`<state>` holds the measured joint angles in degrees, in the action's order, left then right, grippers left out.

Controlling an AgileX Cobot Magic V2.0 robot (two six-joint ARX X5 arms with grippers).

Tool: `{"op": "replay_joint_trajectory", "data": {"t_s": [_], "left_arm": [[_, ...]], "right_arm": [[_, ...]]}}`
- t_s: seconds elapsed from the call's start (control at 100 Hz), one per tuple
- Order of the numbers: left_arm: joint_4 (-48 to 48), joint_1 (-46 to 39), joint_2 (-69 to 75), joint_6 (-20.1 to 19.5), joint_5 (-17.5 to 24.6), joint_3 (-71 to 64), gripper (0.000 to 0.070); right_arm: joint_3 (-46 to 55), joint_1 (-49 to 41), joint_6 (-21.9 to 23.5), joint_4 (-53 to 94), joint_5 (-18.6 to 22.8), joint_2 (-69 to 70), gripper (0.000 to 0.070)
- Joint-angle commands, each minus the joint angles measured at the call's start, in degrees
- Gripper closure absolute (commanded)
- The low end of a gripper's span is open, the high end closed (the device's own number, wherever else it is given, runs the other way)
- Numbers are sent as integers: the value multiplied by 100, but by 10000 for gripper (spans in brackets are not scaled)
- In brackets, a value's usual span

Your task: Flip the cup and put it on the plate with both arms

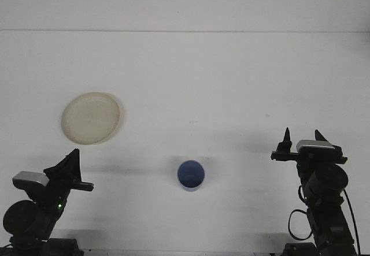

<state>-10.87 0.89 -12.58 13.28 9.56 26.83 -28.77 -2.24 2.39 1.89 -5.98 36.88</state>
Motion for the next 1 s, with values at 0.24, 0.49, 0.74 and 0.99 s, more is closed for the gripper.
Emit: {"op": "replay_joint_trajectory", "data": {"t_s": [0.24,0.49,0.74,0.99], "left_arm": [[-2538,-7,-1985,-542,109,2575,688],[-4588,-7,-3329,-1674,107,3829,688],[-4787,146,-3626,-1652,109,3904,688],[-4905,190,-3609,-1252,107,3904,427]], "right_arm": [[-48,-15,59,-61,-4,20,163],[-48,-15,59,-61,-4,20,163],[-48,-15,59,-61,-4,20,163],[-48,-15,59,-61,-4,20,163]]}}
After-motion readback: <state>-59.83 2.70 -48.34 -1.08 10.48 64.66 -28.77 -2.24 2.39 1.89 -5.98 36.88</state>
